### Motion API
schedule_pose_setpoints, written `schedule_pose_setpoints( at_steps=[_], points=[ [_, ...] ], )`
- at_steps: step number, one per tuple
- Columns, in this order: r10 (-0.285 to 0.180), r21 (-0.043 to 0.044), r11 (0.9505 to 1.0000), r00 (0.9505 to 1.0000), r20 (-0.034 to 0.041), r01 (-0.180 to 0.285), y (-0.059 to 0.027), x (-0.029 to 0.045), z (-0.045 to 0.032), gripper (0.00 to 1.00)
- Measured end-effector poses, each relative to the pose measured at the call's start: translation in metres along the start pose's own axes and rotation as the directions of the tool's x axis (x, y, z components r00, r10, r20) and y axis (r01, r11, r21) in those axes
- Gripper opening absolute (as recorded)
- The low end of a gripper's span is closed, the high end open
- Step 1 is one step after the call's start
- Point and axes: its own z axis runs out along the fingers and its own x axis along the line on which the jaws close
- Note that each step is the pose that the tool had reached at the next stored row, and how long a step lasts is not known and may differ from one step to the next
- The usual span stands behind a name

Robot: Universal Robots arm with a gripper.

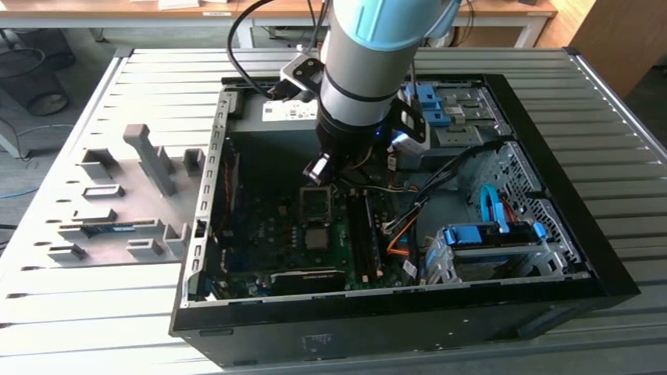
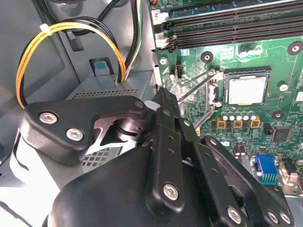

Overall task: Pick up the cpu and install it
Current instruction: 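Close the cpu cover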

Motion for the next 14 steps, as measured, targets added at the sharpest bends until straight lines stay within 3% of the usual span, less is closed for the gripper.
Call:
schedule_pose_setpoints(
  at_steps=[14],
  points=[
    [0.0,0.0001,1.0,1.0,-0.0002,0.0,-0.0091,0.011,-0.0031,0.1]
  ],
)
